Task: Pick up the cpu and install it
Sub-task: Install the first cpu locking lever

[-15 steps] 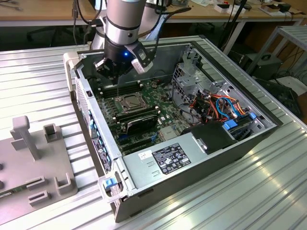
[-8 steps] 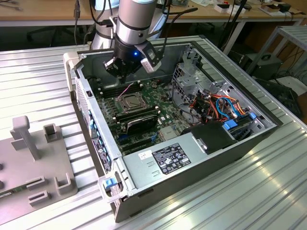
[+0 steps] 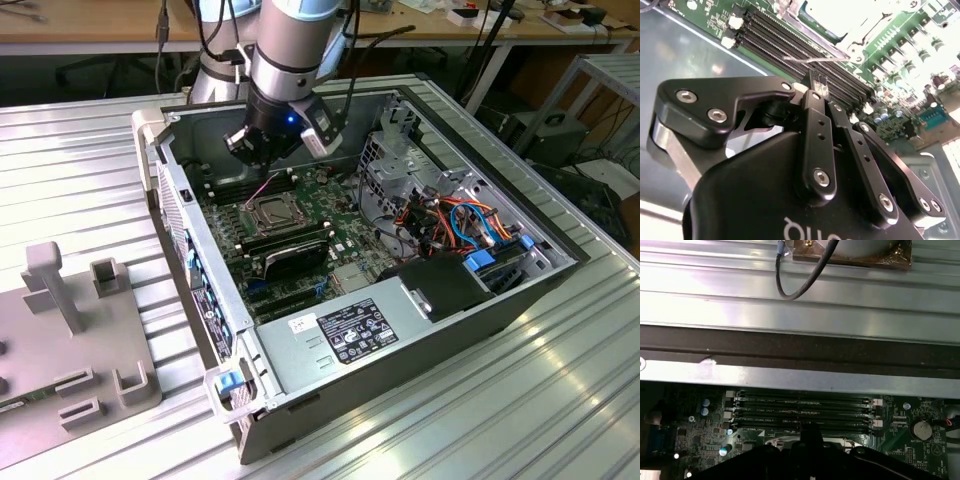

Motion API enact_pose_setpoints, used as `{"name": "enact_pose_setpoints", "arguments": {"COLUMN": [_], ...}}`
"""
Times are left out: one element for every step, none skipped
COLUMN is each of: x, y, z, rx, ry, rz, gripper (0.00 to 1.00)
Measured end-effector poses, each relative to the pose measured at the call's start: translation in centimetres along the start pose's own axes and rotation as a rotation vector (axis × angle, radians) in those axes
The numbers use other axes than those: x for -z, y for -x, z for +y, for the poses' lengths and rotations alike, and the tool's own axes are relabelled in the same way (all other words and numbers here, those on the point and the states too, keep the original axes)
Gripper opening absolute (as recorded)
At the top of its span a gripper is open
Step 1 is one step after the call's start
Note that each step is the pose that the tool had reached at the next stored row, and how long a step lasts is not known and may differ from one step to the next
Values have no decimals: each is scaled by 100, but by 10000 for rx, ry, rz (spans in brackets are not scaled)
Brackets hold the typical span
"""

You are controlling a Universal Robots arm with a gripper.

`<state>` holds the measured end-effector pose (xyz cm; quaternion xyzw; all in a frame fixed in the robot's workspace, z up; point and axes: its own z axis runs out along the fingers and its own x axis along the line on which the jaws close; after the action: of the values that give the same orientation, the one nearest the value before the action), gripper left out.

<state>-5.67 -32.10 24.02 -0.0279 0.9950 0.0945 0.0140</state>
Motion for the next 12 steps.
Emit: {"name": "enact_pose_setpoints", "arguments": {"x": [-24,-52,-74,-89,-90,-90,-94,-102,-108,-123,-139,-147], "y": [6,15,27,33,33,33,36,45,55,78,101,114], "z": [-5,-11,-16,-19,-20,-20,-20,-22,-24,-28,-33,-35], "rx": [-1,-1,-1,0,-2,-2,0,0,-1,0,-1,0], "ry": [-2,-2,-1,-1,-3,-4,-1,1,-1,-1,-1,-1], "rz": [1,1,0,1,2,3,0,0,0,1,0,1], "gripper": [11,11,11,11,11,11,11,11,11,11,11,11]}}
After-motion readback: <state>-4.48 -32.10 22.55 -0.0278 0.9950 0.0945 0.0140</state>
